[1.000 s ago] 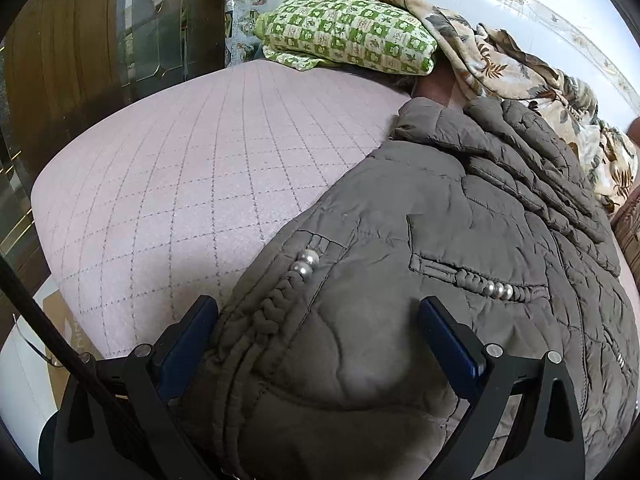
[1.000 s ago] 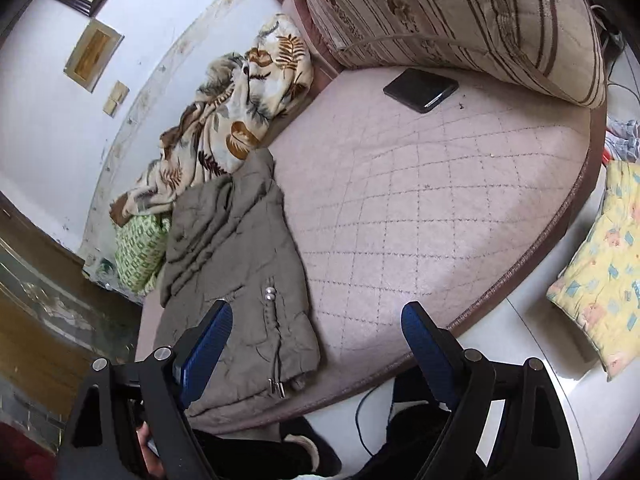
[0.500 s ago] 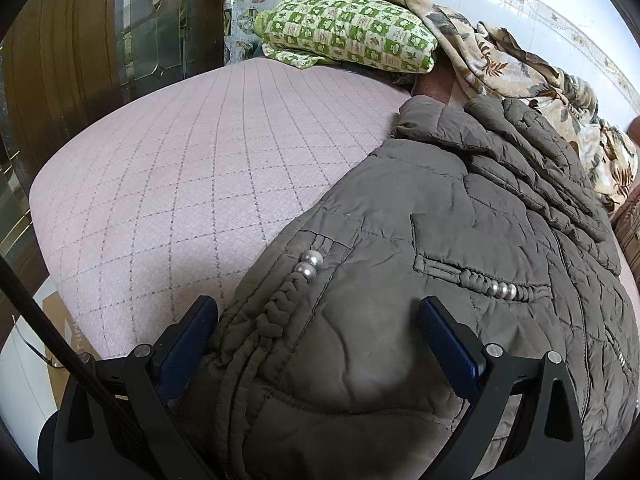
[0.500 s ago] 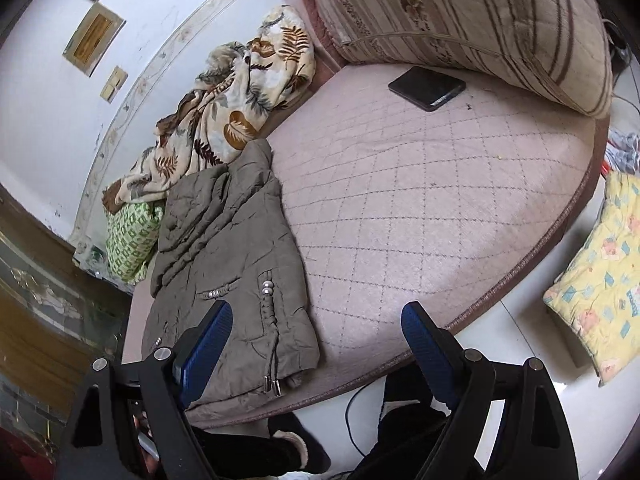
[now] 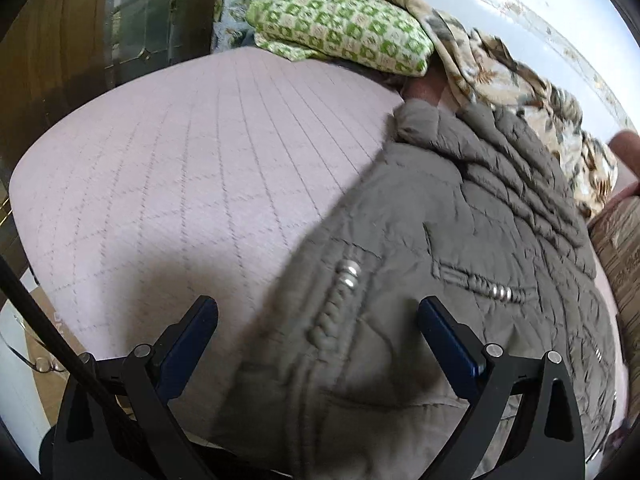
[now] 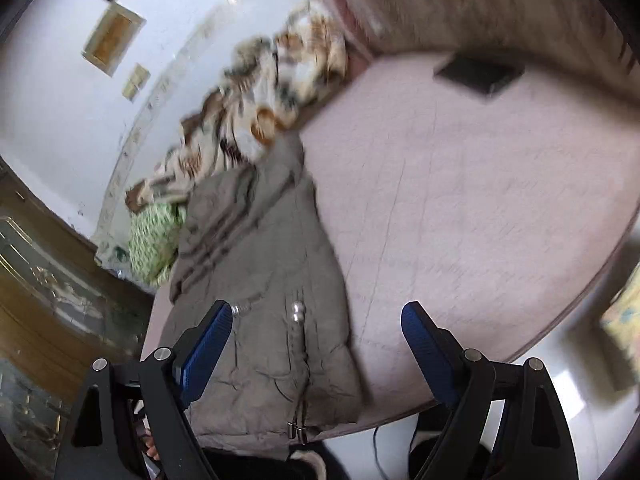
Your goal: Fold large clothes
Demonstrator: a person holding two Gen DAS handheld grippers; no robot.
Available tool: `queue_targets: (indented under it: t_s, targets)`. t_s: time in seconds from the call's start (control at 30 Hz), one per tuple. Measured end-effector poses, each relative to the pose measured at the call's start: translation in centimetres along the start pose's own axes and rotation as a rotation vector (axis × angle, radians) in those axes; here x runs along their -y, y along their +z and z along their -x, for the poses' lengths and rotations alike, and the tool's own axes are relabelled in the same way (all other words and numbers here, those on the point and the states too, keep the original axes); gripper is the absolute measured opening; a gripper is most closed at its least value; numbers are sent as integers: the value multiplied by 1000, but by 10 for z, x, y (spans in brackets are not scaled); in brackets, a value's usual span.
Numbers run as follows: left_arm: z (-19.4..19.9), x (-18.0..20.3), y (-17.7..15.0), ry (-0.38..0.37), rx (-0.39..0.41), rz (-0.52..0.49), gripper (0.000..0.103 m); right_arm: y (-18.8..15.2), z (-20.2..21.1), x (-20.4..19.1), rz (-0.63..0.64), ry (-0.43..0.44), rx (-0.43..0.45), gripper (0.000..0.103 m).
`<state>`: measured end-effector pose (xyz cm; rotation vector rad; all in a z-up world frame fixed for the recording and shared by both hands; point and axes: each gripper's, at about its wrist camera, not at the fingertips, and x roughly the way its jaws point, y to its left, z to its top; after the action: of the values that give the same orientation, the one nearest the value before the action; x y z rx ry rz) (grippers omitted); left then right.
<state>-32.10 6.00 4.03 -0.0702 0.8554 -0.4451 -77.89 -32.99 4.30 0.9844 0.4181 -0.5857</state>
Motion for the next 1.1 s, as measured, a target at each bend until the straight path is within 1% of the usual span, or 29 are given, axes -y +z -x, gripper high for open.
queue_targets:
  t_s: [0.07, 0.1, 0.13, 0.2, 0.23, 0.27, 0.3, 0.43, 0.5, 0.57, 0.63, 0.67, 0.8, 0.83, 0.9, 0.93, 0.97, 1.03, 1.07, 1.1]
  targets:
    - [3, -9, 5, -10, 24, 28, 100, -3, -20, -3, 18, -11, -59, 90]
    - [3, -17, 7, -14, 25, 49, 100, -6, -30, -6, 32, 1, -93, 89]
    - [1, -24, 8, -21, 18, 71, 100, -8, -38, -9, 50, 9, -121, 85]
    - [-9, -43, 9, -49, -37, 135, 100, -11, -50, -13, 81, 1, -145, 78]
    - [-12, -51, 8, -69, -59, 160, 100, -12, -54, -13, 79, 0, -150, 78]
    - [-10, -58, 8, -95, -55, 179, 100, -11, -57, -10, 61, -5, -150, 78]
    - [-6, -62, 8, -106, -39, 182, 100, -9, -59, -7, 45, -3, -147, 74]
    - [-6, -62, 6, -143, -67, 151, 100, -8, -67, -5, 25, 18, -152, 71]
    - [-6, -58, 4, -164, -87, 130, 100, -12, -71, -9, 36, 38, -178, 68]
    - [-6, -48, 0, -171, -109, 91, 100, -18, -72, -11, 44, 53, -199, 68]
    - [-6, -35, -7, -184, -143, 47, 100, -25, -73, -11, 29, 97, -228, 68]
    - [-6, -31, -11, -187, -152, 30, 100, -30, -74, -7, -9, 141, -249, 68]
    - [-2, -10, -29, -246, -192, -32, 100, -48, -80, -2, -122, 266, -288, 68]
    - [-2, -7, -31, -255, -195, -39, 100, -54, -83, -5, -138, 288, -296, 68]
    - [-1, -2, -32, -279, -194, -37, 100, -67, -86, -16, -123, 311, -294, 68]
    - [-1, -3, -31, -318, -195, -19, 100, -72, -87, -21, -117, 327, -296, 66]
    - [1, -3, -32, -337, -192, -7, 100, -75, -87, -27, -108, 321, -271, 63]
    - [2, -5, -32, -365, -178, 20, 100, -80, -84, -36, -67, 289, -198, 49]
    - [2, -4, -32, -367, -171, 19, 95, -80, -85, -37, -55, 259, -187, 48]
    - [3, -1, -32, -358, -157, 8, 86, -81, -87, -38, -46, 229, -191, 44]
